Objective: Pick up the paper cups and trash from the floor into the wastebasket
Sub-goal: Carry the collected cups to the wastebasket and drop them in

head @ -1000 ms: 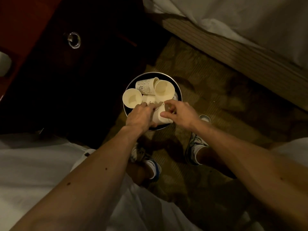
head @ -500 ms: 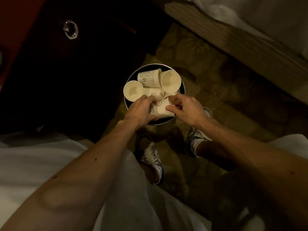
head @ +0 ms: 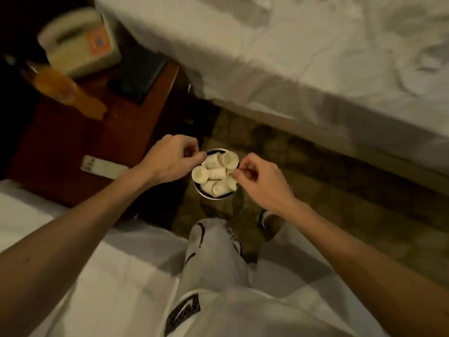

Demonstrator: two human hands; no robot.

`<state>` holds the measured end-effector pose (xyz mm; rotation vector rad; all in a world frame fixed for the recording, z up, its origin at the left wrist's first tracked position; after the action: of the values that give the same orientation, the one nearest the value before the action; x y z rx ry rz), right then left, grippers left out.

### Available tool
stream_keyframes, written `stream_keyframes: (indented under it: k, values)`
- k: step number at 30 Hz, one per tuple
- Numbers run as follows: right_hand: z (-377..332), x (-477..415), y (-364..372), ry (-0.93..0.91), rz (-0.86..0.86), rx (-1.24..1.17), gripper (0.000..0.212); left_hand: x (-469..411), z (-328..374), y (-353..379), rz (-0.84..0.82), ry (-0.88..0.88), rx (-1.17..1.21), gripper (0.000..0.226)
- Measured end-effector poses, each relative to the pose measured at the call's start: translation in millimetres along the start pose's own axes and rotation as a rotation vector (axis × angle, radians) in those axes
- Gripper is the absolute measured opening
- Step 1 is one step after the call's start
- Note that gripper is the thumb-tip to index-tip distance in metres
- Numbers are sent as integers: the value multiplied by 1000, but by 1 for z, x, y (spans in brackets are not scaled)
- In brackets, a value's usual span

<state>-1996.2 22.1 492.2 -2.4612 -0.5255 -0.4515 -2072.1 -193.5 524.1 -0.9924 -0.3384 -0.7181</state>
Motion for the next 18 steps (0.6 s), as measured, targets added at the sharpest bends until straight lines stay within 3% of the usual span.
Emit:
stream_keyframes:
  k: [5,9,13,18]
  values:
    - [-109,102,-95,-114,115,-69,15,100,139,-131,-1,228,-172,24]
    - [-145,176,-170,-189,266,-98,16,149,248,-185,35,414,-314,31]
    - [-132,259,-239,-210,435,-53,19,162,364,-178,7,596,-429,38]
    - [-61,387,-307,-102,654,44,21,157,525,-97,-2,838,-760,28]
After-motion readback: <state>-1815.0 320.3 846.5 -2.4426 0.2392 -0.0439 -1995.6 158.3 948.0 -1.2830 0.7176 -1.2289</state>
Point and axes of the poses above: each hand's wrist, its own x-axis away from the middle knuckle, its own y-axis out of the palm, z = x × y, the point moved 2 cm from there along -x, towards the middle knuckle, and after that the axes turned 11 degrees about -z, right-handed, at the moved point
